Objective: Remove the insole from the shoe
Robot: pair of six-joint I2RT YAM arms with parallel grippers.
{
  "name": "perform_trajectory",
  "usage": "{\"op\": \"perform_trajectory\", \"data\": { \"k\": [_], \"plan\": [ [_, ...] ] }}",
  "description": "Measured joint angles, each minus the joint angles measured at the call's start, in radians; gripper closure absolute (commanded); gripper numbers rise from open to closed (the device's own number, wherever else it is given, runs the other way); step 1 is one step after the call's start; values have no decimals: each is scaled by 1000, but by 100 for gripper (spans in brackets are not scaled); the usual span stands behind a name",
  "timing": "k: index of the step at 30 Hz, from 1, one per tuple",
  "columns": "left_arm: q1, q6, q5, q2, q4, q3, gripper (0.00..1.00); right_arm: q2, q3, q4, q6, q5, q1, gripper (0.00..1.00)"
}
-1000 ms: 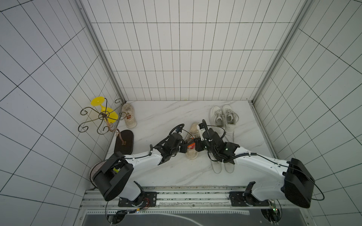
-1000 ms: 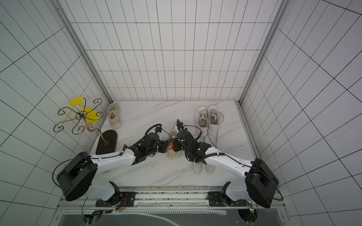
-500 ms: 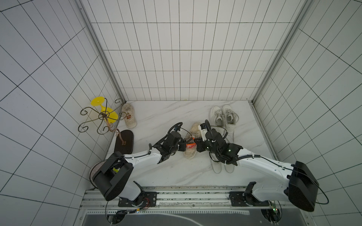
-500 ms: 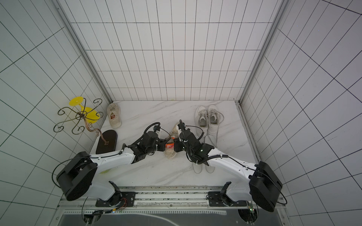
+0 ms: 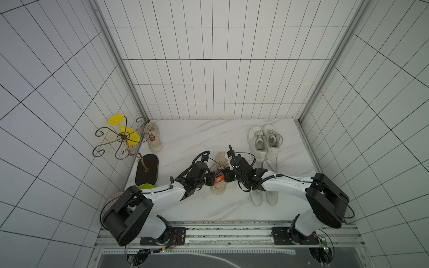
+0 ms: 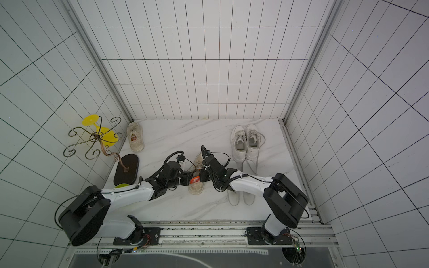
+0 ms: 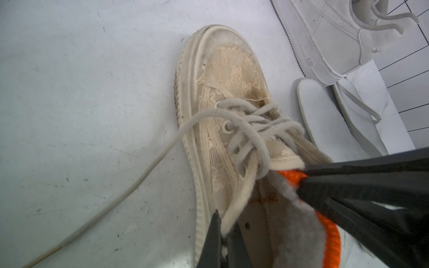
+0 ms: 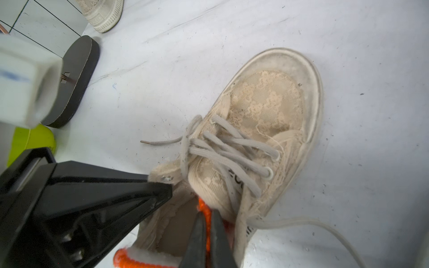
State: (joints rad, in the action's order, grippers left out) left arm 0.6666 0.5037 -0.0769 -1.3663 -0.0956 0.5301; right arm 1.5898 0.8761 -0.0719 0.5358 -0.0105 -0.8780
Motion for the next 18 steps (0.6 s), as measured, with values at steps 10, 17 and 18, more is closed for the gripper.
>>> {"op": "perform_trajectory", "data": {
  "k": [10,17,18],
  "plan": [
    [62,-25,70,87,35,-12,100,5,35,105,1,-18,-1,87],
    [91,-41,113,126,49,-26,100,23,56,138,5,-17,-6,72],
    [96,-44,117,129,49,-26,100,24,57,141,6,-16,-6,70]
  ]
}}
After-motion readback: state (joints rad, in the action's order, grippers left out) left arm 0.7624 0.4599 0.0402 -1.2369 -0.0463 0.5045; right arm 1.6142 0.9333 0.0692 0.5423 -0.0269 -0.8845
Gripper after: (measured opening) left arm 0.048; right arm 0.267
